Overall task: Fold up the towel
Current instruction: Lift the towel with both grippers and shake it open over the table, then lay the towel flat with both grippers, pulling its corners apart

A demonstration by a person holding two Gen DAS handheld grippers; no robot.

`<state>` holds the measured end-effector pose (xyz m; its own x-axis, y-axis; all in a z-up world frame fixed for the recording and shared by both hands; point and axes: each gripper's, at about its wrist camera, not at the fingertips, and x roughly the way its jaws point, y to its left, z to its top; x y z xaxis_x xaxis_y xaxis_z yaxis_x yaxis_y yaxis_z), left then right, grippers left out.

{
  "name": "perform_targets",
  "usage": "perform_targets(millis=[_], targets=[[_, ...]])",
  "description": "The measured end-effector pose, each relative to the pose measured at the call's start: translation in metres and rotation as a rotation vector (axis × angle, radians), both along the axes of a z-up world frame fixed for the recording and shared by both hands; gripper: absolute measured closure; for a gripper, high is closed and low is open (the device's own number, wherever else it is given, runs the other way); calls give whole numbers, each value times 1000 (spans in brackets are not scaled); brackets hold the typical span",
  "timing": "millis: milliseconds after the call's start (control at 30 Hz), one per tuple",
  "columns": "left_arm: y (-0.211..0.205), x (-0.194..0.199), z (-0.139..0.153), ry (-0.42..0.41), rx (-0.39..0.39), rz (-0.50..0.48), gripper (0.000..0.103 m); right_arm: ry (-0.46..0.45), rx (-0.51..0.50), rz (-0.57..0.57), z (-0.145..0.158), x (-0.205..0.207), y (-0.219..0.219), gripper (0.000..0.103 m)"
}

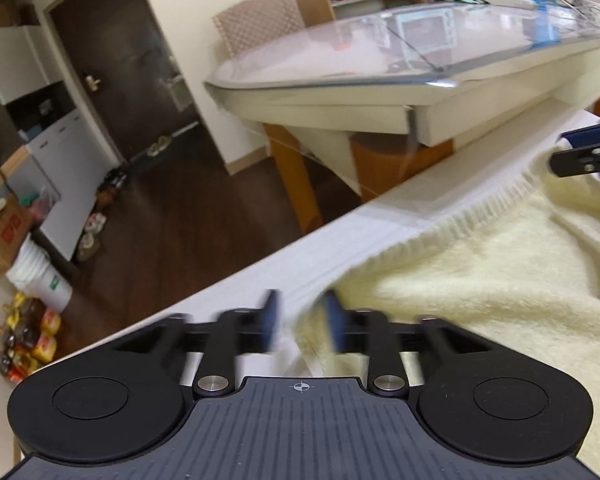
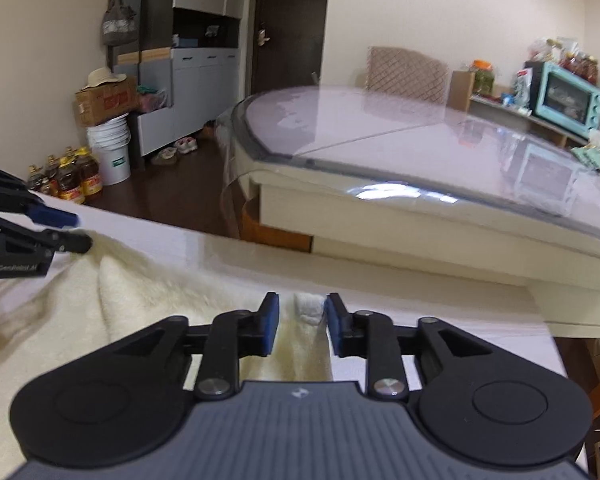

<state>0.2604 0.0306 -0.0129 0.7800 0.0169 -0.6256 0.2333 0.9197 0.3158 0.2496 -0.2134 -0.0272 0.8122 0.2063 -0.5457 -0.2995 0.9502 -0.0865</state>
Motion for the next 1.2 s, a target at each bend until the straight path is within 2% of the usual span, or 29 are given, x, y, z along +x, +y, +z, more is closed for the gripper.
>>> perform_targets(millis=[67, 200, 333, 500, 600, 700, 767, 867, 1033, 1200], targets=[[4, 1, 2, -6, -5, 16, 48, -11, 2, -30, 3, -5, -7, 64], [15, -10, 10, -10, -28, 28, 46, 5, 66, -20, 9, -19, -21, 57], [26, -45, 14, 22, -78, -16, 45, 12, 135, 17, 15, -58, -37, 54], [33, -112, 14, 66, -156, -168, 49, 33, 178, 49, 14, -103, -50, 54], [27, -145, 13, 77, -144, -263, 51, 55, 198, 54, 10, -119, -57, 54], [23, -167, 11, 102, -147, -335, 62, 77, 218, 60, 6, -135, -65, 54], [19, -177, 8, 113, -148, -377, 75, 92, 231, 63, 3, -145, -70, 54], [12, -190, 3, 122, -131, -449, 88, 115, 251, 68, -2, -161, -77, 54], [7, -193, -2, 116, -112, -506, 89, 149, 281, 79, -9, -185, -88, 54], [13, -192, -2, 124, -109, -542, 89, 146, 281, 110, -18, -180, -84, 54]])
